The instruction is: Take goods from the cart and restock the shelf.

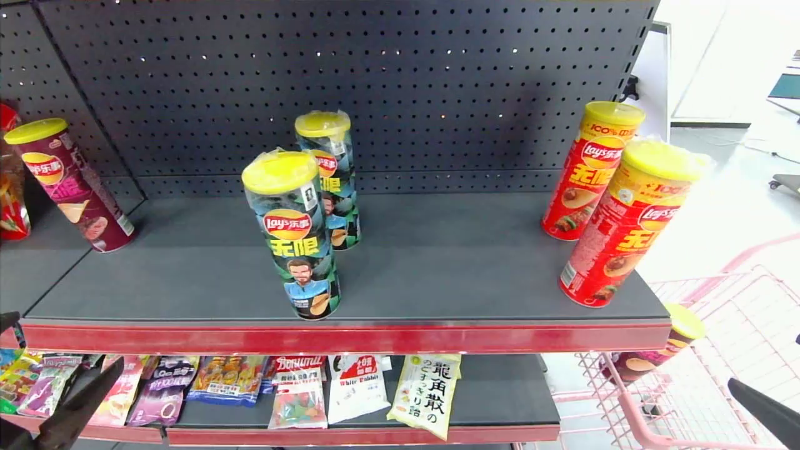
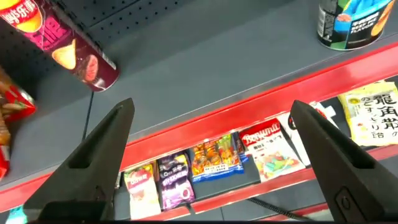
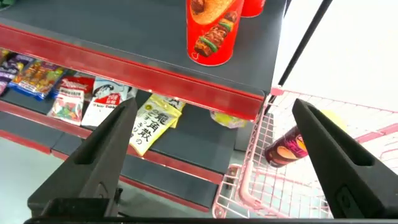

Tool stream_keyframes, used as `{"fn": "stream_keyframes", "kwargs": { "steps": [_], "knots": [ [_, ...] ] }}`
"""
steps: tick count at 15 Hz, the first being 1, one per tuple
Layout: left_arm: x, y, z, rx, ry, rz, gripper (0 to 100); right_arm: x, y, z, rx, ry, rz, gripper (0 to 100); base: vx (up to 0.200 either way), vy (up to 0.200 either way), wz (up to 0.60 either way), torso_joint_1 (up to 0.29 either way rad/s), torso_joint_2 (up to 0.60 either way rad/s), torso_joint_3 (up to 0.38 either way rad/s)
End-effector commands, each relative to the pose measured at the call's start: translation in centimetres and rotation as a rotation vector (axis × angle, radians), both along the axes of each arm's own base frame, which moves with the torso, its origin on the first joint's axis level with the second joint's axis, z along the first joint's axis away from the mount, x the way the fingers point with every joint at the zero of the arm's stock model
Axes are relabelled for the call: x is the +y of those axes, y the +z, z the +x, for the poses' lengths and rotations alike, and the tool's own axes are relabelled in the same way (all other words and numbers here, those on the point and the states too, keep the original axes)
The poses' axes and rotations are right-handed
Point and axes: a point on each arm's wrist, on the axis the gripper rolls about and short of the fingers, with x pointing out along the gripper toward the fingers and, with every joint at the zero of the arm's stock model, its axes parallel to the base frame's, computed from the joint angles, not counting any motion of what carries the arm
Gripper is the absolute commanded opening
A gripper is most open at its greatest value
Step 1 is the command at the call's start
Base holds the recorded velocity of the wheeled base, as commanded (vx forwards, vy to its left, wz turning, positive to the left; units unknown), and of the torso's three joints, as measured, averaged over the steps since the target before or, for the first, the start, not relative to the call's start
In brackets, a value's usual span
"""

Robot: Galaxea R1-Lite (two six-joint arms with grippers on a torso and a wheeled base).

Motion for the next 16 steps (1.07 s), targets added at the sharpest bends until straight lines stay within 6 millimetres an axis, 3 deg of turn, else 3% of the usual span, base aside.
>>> {"fn": "stream_keyframes", "kwargs": {
  "steps": [1, 4, 7, 16],
  "knots": [
    [0.0, 0.06, 0.06, 0.0, 0.004, 0.001, 100, 0.03, 0.01, 0.1, 0.004, 0.0, -0.002, 100, -0.2, 0.0, 0.0, 0.002, 0.01, 0.002],
    [0.0, 0.13, 0.04, -0.005, 0.002, 0.001, 100, 0.02, 0.1, 0.1, 0.001, -0.001, -0.003, 100, -0.2, 0.0, 0.0, 0.001, 0.0, 0.002],
    [0.01, 0.0, 0.03, 0.0, 0.004, 0.001, 100, 0.06, 0.3, 0.24, 0.0, -0.001, -0.002, 100, 0.0, 0.0, 0.0, 0.0, 0.0, 0.0],
    [0.07, 0.15, -0.41, -0.025, 0.007, 0.0, 100, 0.15, 0.27, 0.58, 0.016, 0.0, -0.005, 100, 0.0, -0.2, 0.0, 0.005, 0.0, 0.001]
  ]
}}
